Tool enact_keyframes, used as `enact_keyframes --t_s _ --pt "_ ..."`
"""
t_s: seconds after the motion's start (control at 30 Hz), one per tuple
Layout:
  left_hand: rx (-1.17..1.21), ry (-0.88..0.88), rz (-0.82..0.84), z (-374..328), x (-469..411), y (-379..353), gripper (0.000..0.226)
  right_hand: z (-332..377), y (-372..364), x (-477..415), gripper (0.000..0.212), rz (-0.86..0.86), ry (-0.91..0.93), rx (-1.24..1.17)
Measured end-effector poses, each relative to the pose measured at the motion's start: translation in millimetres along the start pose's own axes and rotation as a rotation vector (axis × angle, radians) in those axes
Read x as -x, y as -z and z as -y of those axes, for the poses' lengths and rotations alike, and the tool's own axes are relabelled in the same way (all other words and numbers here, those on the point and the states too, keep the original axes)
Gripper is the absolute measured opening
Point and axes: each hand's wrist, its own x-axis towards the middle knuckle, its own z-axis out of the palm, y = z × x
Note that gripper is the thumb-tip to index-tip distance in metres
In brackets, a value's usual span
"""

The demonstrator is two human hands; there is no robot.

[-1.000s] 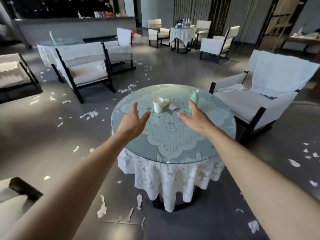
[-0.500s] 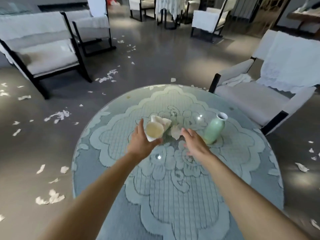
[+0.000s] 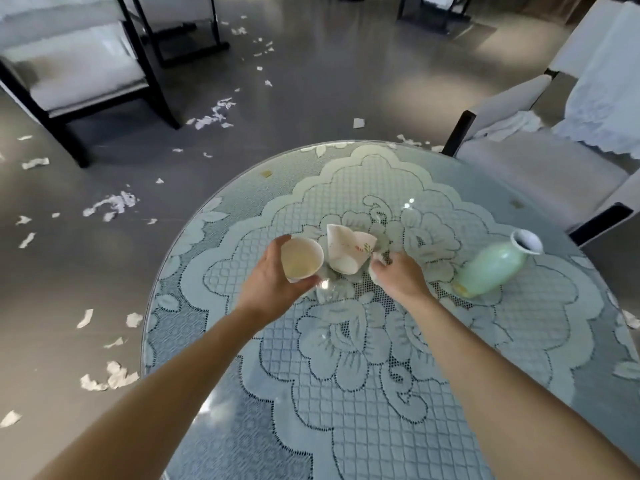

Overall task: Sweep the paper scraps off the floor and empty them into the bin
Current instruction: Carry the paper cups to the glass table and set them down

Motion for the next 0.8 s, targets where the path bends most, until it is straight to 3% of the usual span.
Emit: enact_keyframes --t_s 0.13,0.3,0.47,0.63,0.67,0.73,0.77,0.8 --pt "0.029 0.013 -0.027 4 0 8 0.085 -15 -17 28 0.017 0.016 0.084 0.088" --pt "0.034 0.019 -0.038 8 10 18 0.084 -2 -32 67 0.019 0.151 0.136 -0.130" --pt "0.055 0.033 -0.070 12 26 28 0.083 6 -48 90 0.023 0.224 0.218 -0.051" --pt "0.054 0.045 -0.073 17 37 34 0.081 5 -58 93 0.056 0.077 0.230 0.042" --pt "0.056 0.049 -0.072 17 39 35 0.082 5 -59 94 0.053 0.047 0.271 0.067" --pt "0.070 0.057 -0.073 17 42 38 0.082 5 -65 95 0.018 0.034 0.319 0.093" --pt "0.073 0.059 -0.075 17 43 38 0.082 6 -66 96 0.017 0.025 0.329 0.112" --pt "0.071 0.057 -0.075 17 43 39 0.082 6 -69 96 0.032 0.019 0.347 0.133"
